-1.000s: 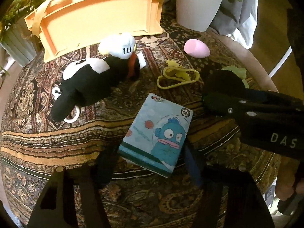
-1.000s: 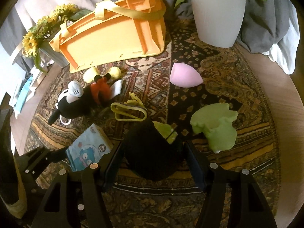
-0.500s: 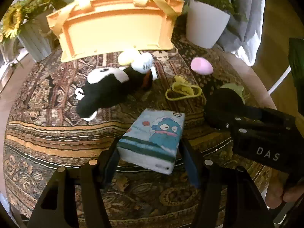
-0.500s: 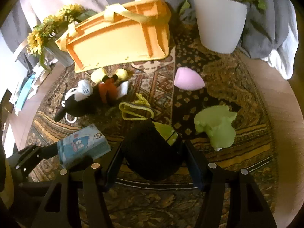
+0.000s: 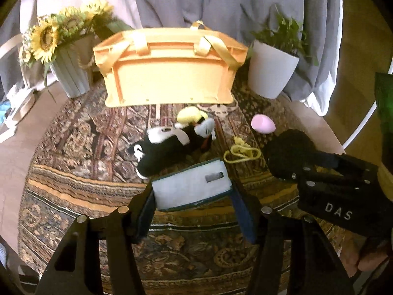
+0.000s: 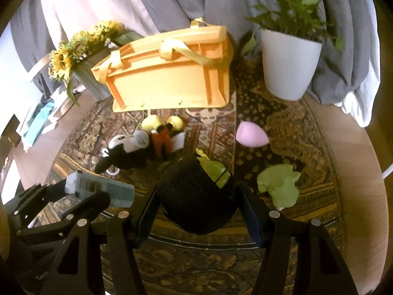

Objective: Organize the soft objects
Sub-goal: 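Grasp the blue printed box with left tool while right tool grips the black plush, then carry the blue box and black plush up over the orange crate, then open both tools to drop the box and black plush into the crate, then withdraw both open tools from the crate back over the rug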

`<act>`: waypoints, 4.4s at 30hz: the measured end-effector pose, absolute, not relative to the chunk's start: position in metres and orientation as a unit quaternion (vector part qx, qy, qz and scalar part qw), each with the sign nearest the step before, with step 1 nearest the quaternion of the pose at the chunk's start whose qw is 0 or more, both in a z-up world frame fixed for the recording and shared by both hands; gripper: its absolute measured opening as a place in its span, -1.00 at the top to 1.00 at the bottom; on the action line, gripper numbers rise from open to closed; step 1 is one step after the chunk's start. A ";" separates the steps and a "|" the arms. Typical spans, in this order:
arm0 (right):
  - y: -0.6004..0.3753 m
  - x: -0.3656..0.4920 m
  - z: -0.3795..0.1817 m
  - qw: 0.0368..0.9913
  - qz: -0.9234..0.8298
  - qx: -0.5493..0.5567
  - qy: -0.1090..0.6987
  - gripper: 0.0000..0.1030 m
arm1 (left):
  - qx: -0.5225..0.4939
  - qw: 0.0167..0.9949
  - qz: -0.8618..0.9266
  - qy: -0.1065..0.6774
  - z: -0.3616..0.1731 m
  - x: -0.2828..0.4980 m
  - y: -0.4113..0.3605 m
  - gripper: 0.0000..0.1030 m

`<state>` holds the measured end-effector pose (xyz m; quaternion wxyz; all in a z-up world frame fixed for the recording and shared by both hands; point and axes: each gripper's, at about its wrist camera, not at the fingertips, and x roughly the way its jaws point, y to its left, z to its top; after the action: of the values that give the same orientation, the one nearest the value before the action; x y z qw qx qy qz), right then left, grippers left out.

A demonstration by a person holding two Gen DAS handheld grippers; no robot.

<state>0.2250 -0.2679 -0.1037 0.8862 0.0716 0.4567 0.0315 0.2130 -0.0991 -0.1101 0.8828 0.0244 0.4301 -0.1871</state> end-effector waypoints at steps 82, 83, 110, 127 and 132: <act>-0.257 0.438 -0.001 0.938 0.032 0.068 0.337 -0.23 | 0.001 0.966 -0.125 0.228 0.020 0.407 -0.084 -0.11; -0.257 0.442 -0.004 0.937 0.031 0.067 0.342 -0.23 | 0.004 0.965 -0.124 0.231 0.018 0.413 -0.085 -0.11; -0.256 0.469 -0.019 0.928 0.007 0.027 0.372 -0.48 | 0.036 0.940 -0.123 0.316 -0.012 0.458 -0.096 -0.46; -0.269 0.382 0.023 0.951 -0.023 0.023 0.308 -0.48 | 0.033 0.951 -0.114 0.286 0.019 0.374 -0.089 -0.80; -0.276 0.354 0.027 0.953 -0.030 0.023 0.302 -0.48 | 0.042 0.953 -0.108 0.280 0.022 0.344 -0.091 -0.80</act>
<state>0.3545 -0.2764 0.0271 0.9525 0.0227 0.3021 -0.0304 0.3438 -0.0907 0.0224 0.9529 0.0425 0.2803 -0.1079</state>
